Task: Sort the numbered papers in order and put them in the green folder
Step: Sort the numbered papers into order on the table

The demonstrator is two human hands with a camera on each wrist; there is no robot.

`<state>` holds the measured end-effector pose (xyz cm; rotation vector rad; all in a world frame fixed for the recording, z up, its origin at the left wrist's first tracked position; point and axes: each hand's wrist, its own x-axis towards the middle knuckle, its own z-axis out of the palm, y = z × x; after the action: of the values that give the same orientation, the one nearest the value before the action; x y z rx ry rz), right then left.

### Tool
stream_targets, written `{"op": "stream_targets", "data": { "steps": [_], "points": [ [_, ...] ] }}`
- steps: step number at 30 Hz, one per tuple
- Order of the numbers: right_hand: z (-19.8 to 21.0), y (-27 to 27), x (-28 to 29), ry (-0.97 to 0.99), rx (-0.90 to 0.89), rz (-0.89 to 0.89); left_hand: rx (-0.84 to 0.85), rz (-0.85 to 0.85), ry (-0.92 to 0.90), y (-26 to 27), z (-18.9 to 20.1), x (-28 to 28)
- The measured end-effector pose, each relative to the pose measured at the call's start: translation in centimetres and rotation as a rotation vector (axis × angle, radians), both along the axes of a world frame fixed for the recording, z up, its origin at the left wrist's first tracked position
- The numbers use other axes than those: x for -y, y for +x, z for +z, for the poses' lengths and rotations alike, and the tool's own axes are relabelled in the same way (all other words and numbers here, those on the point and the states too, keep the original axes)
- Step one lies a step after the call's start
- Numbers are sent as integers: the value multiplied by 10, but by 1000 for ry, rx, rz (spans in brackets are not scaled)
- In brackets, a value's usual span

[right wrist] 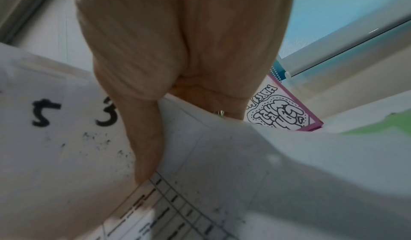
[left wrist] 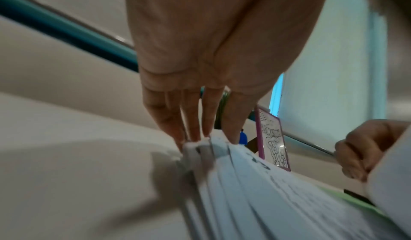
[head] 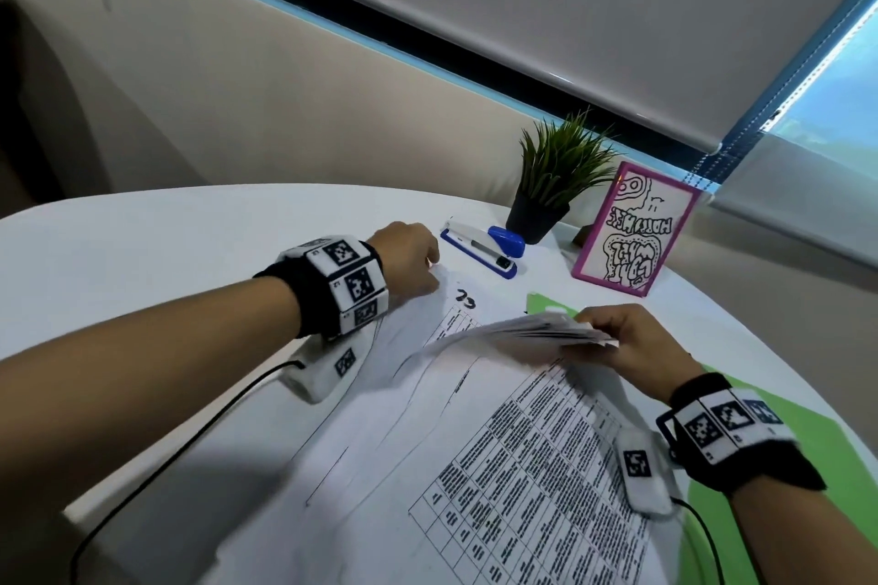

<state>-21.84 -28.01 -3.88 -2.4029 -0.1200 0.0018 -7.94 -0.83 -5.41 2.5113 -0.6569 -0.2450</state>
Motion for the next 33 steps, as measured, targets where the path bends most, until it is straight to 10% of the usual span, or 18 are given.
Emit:
{"op": "stream_targets", "data": {
  "steps": [10,17,33],
  "points": [
    [-2,8,-10,-29,97,77,63,-83,-239,-8,17,6],
    [1,13,-26,-54,144,85,-334,-79,-538,-11,31,8],
    [-4,9,-22,178,62,54,-451,-139,-313,-19,18,-2]
  ]
}}
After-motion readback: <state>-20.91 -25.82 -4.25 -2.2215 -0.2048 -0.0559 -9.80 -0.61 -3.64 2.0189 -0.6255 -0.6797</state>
